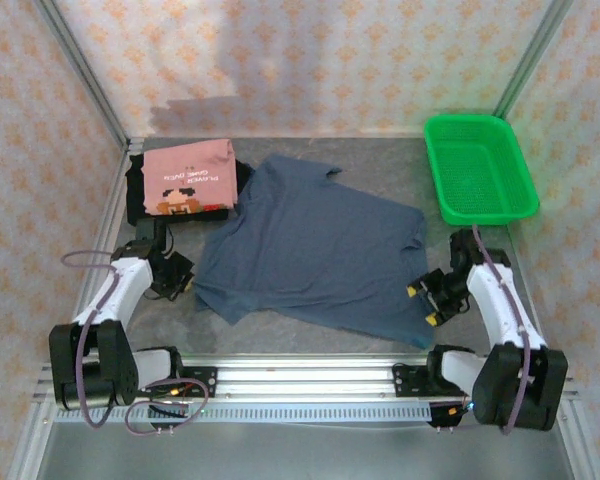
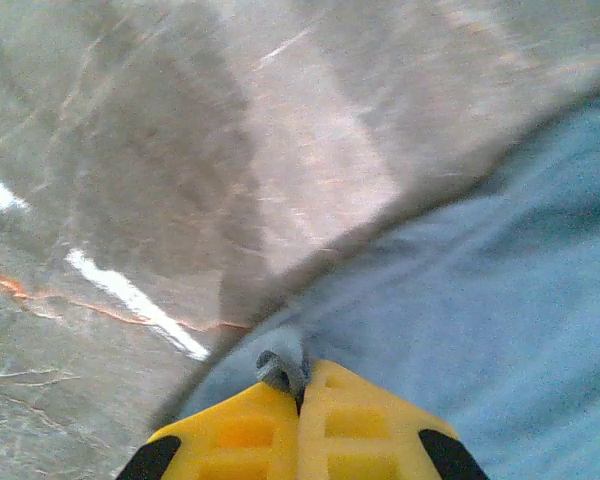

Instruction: Fold and stack the t-shirts

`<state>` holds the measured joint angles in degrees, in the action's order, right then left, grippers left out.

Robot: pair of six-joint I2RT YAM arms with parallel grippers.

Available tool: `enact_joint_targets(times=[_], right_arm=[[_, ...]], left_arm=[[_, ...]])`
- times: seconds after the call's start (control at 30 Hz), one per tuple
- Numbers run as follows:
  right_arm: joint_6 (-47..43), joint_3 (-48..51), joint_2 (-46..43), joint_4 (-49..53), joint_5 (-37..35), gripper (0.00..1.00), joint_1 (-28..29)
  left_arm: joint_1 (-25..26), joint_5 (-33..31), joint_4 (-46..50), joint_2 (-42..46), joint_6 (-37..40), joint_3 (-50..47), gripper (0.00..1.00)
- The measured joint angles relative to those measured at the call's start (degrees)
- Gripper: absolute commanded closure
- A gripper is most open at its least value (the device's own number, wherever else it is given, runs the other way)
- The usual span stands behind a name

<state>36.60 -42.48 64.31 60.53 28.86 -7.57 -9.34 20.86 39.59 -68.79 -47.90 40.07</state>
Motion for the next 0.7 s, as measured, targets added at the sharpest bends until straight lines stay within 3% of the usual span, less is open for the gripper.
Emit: enact_joint_targets(times=[0.23, 0.63, 0.7], right_arm=[[-0.9, -9.0, 13.3, -7.0, -4.2, 0.46, 1.6], [-0.9, -9.5, 25.6, -10.4, -14.5, 0.58, 9.2], [-1.2, -10.1, 27.6, -10.4, -16.3, 0.67, 9.7]], left_arm=[[0.6, 1.0, 3.0, 1.7, 1.4, 4.0, 1.00], [0.7, 1.0, 5.0, 3.7, 2.9, 4.7, 1.00], [0.7, 1.0, 5.1, 4.1, 3.0, 4.6, 1.00]])
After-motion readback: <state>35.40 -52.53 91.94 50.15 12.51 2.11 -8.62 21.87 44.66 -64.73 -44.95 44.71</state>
